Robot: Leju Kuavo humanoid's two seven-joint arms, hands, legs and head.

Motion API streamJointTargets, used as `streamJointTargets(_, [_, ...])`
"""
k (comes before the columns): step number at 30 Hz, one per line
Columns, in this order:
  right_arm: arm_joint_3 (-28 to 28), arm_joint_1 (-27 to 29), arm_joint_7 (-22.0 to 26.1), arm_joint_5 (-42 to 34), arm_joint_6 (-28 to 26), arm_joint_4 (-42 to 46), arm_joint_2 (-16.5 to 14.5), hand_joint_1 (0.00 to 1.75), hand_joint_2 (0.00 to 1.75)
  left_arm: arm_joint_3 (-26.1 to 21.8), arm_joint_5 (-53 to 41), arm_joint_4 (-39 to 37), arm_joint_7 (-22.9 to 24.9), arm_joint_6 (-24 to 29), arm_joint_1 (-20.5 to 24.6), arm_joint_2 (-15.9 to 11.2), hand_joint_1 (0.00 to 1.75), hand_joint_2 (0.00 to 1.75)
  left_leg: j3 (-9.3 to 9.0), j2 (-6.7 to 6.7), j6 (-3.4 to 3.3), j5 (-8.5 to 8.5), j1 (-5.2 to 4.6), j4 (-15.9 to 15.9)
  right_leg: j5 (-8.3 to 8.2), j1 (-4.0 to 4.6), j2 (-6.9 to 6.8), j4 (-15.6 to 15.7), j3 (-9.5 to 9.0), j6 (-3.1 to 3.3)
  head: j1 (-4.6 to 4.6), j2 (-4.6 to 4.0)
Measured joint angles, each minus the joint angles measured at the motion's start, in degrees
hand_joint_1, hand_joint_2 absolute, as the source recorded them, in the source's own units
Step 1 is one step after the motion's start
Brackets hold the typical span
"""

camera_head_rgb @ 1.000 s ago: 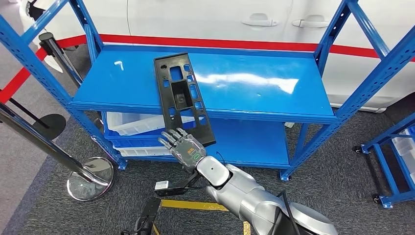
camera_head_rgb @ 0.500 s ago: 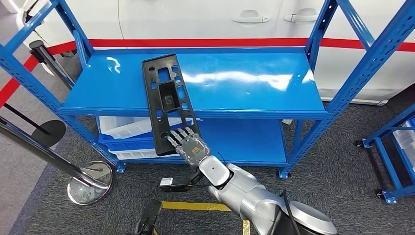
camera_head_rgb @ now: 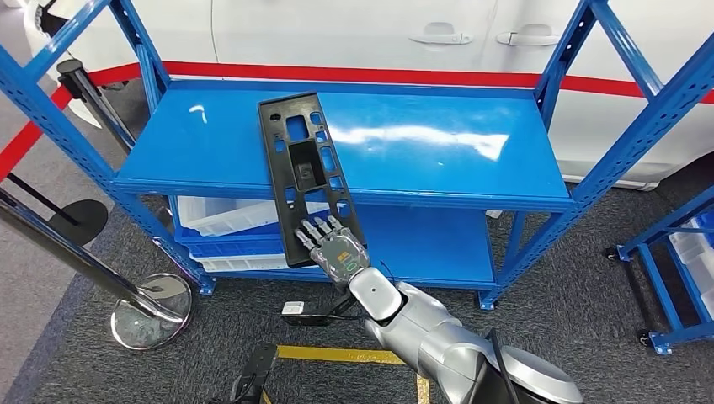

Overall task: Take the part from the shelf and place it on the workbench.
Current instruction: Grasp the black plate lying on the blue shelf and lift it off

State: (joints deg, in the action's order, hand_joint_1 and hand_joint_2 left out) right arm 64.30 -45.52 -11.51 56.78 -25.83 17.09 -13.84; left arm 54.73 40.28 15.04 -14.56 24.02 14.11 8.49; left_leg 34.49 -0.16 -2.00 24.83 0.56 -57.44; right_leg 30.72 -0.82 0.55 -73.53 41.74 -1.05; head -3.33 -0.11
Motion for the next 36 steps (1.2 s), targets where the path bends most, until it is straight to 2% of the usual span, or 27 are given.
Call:
streamJointTargets(2, [0.0,-0.1,0.0,0.0,0.0,-0.1,0.1,0.0,1.75,0.0,0.0,0.0,0.0,0.0,0.0,0.0,0.0,0.0,0.1,-0.1,0.41,0.56,0.04,-0.8,-3.49,-0.22,-0.05,6.6,-3.16,-0.11,0.0,0.0])
streamJointTargets(4, [0.0,-0.2,0.0,0.0,0.0,-0.2,0.0,0.0,1.75,0.0,0.0,0.0,0.0,0.0,0.0,0.0,0.0,0.0,0.53,-0.16,1.02,1.14,-0.16,-1.9,-4.87,-0.21,0.02,11.5,-5.53,0.25,-0.02,0.0])
streamJointTargets(7, [0.0,-0.2,0.0,0.0,-0.1,-0.3,0.0,0.0,1.75,0.0,0.0,0.0,0.0,0.0,0.0,0.0,0.0,0.0,0.92,-0.14,1.68,1.23,-0.21,-2.2,-4.8,-0.04,0.15,12.2,-5.7,1.25,0.01,0.0])
streamJointTargets(9, [0.0,-0.3,-0.3,0.3,-1.1,-0.3,0.0,0.0,1.75,0.0,-0.1,0.0,0.0,0.0,0.0,0.0,0.0,0.0,1.58,-0.08,2.22,2.41,-0.07,-3.8,-4.95,-0.26,0.13,12.4,-5.77,1.83,-0.19,0.0])
streamJointTargets(10, [0.0,-0.3,-0.6,0.6,-2.1,-0.3,0.0,0.0,1.75,0.0,-0.2,0.0,0.0,0.0,0.0,0.0,0.0,0.0,2.57,-0.05,2.54,3.77,0.0,-6.1,-4.99,-0.37,0.09,12.4,-5.8,2.06,-0.3,0.0])
streamJointTargets(12, [0.0,-0.3,-1.1,1.6,-5.2,-0.3,0.0,0.0,1.75,0.0,-0.4,0.0,0.1,-0.1,0.0,0.0,0.0,0.0,5.74,-0.04,3.02,7.14,0.12,-13.3,-4.98,-0.34,0.04,12.4,-5.77,2.32,-0.53,0.0])
streamJointTargets(13, [0.0,-0.3,-1.4,2.2,-6.8,-0.3,0.1,0.0,1.75,0.0,-0.6,0.0,0.1,-0.1,-0.1,0.0,0.0,0.0,7.26,-0.04,3.12,8.16,0.15,-16.4,-4.98,-0.3,0.04,12.4,-5.76,2.36,-0.51,0.0])
streamJointTargets(14, [0.0,-0.3,-1.6,2.9,-8.4,-0.3,0.1,0.0,1.75,0.0,-0.7,0.0,0.1,-0.1,-0.2,0.0,0.0,0.0,8.01,-0.04,3.08,8.13,0.15,-17.8,-4.97,-0.25,0.06,12.4,-5.77,2.38,-0.52,0.0])
streamJointTargets(15, [0.0,-0.3,-1.9,3.6,-9.9,-0.3,0.1,0.0,1.75,0.0,-0.9,0.0,0.0,-0.2,-0.3,0.0,0.0,0.0,7.72,-0.04,2.91,7.01,0.14,-17.0,-4.97,-0.21,0.1,12.4,-5.82,2.39,-0.51,0.0])
streamJointTargets(17, [0.0,-0.3,-2.5,5.2,-12.3,-0.2,0.2,0.87,1.75,0.0,-1.2,0.0,-0.1,-0.2,-0.4,0.0,0.0,0.0,4.54,-0.04,2.23,3.04,0.03,-10.0,-4.95,-0.15,0.22,12.5,-5.99,2.37,-0.52,0.0])
streamJointTargets(19, [0.0,-0.4,-2.8,6.6,-13.4,0.0,0.3,1.75,1.75,0.0,-1.5,0.0,-0.2,-0.1,-0.4,0.1,0.0,0.0,1.47,-0.09,1.49,1.05,-0.33,-3.6,-4.99,-0.04,0.27,12.6,-5.96,2.11,-0.51,0.0])
streamJointTargets(21, [0.0,-0.3,-2.9,7.9,-13.7,0.1,0.5,1.75,1.75,0.0,-1.6,0.0,-0.3,-0.1,-0.5,0.1,0.0,0.0,0.71,-0.18,1.09,1.11,-0.66,-2.0,-5.22,-0.02,0.27,12.9,-5.84,1.58,-0.48,0.0])
streamJointTargets(23, [0.0,-0.1,-3.3,9.1,-13.7,0.3,0.7,1.75,1.75,0.0,-1.6,0.0,-0.5,0.1,-0.8,0.2,0.0,0.0,0.43,-0.13,0.73,0.66,-0.48,-1.1,-5.25,0.06,0.24,13.1,-5.89,0.94,-0.45,0.0])
streamJointTargets(24, [-0.1,-0.1,-3.6,9.8,-13.7,0.3,0.9,1.75,1.75,0.0,-1.6,0.0,-0.6,0.1,-0.9,0.2,0.0,0.0,0.17,-0.06,0.51,0.36,-0.31,-0.5,-4.66,0.16,0.18,12.5,-5.64,0.67,-0.39,0.0])
streamJointTargets(25, [-0.2,-0.1,-3.9,10.5,-13.7,0.4,1.0,1.75,1.75,0.0,-1.7,0.0,-0.7,0.2,-0.9,0.3,0.0,0.0,-0.06,0.03,0.31,0.08,-0.16,0.0,-3.47,0.26,0.11,10.8,-4.88,0.5,-0.31,0.0])
streamJointTargets(27, [-0.4,0.1,-4.1,12.2,-13.7,0.6,1.3,1.75,1.75,0.0,-1.7,0.0,-0.8,0.2,-1.0,0.4,0.0,0.0,-0.13,0.09,0.09,-0.09,-0.14,0.2,-0.09,0.3,0.0,4.3,-1.98,0.39,-0.19,0.0])
streamJointTargets(28, [-0.5,0.3,-4.1,13.0,-13.7,0.7,1.5,1.75,1.75,0.0,-1.7,0.0,-0.9,0.3,-1.1,0.5,0.0,0.0,-0.07,0.09,0.04,-0.06,-0.19,0.1,1.09,0.29,0.0,1.0,-0.49,0.38,-0.19,0.0])
streamJointTargets(29, [-0.6,0.6,-4.1,13.7,-13.7,0.8,1.7,1.75,1.75,0.0,-1.7,0.0,-0.9,0.3,-1.3,0.5,0.0,0.0,-0.03,0.08,-0.01,0.0,-0.21,-0.1,1.36,0.28,-0.01,-0.8,0.38,0.35,-0.18,0.0])
streamJointTargets(30, [-0.8,0.9,-4.1,14.4,-13.7,0.9,1.9,1.75,1.75,0.0,-1.7,0.0,-1.0,0.3,-1.4,0.5,0.0,0.0,0.01,0.06,-0.04,0.11,-0.22,-0.3,0.57,0.25,-0.02,-0.7,0.3,0.33,-0.16,0.0])
streamJointTargets(31, [-1.0,1.0,-4.0,15.0,-13.7,1.2,2.1,1.75,1.75,0.0,-1.7,0.0,-0.8,0.2,-1.5,0.5,0.0,0.0,0.04,0.03,0.01,0.27,-0.21,-0.6,-1.18,0.2,-0.04,1.7,-0.92,0.34,-0.14,0.0])
streamJointTargets(33, [-1.6,1.1,-3.8,16.2,-13.7,1.8,2.3,1.75,1.75,0.0,-1.6,0.0,-0.2,-0.1,-1.4,0.6,0.0,0.0,0.23,-0.02,0.34,0.78,-0.29,-1.5,-4.05,0.15,-0.08,8.7,-4.38,0.49,-0.11,0.0])
streamJointTargets(34, [-1.8,1.1,-3.6,16.7,-13.7,2.2,2.3,1.75,1.75,0.0,-1.5,0.0,0.3,-0.3,-1.2,0.6,0.0,0.0,0.44,-0.06,0.59,0.99,-0.4,-1.9,-4.72,0.19,-0.05,11.2,-5.6,0.69,-0.15,0.0])
streamJointTargets(36, [-2.4,1.2,-3.1,18.1,-13.7,3.0,2.4,1.75,1.75,0.0,-1.5,0.0,1.2,-0.7,-0.8,0.6,0.0,0.0,0.81,-0.1,1.08,1.09,-0.57,-2.2,-4.62,0.39,0.06,12.3,-6.08,1.17,-0.21,0.0])
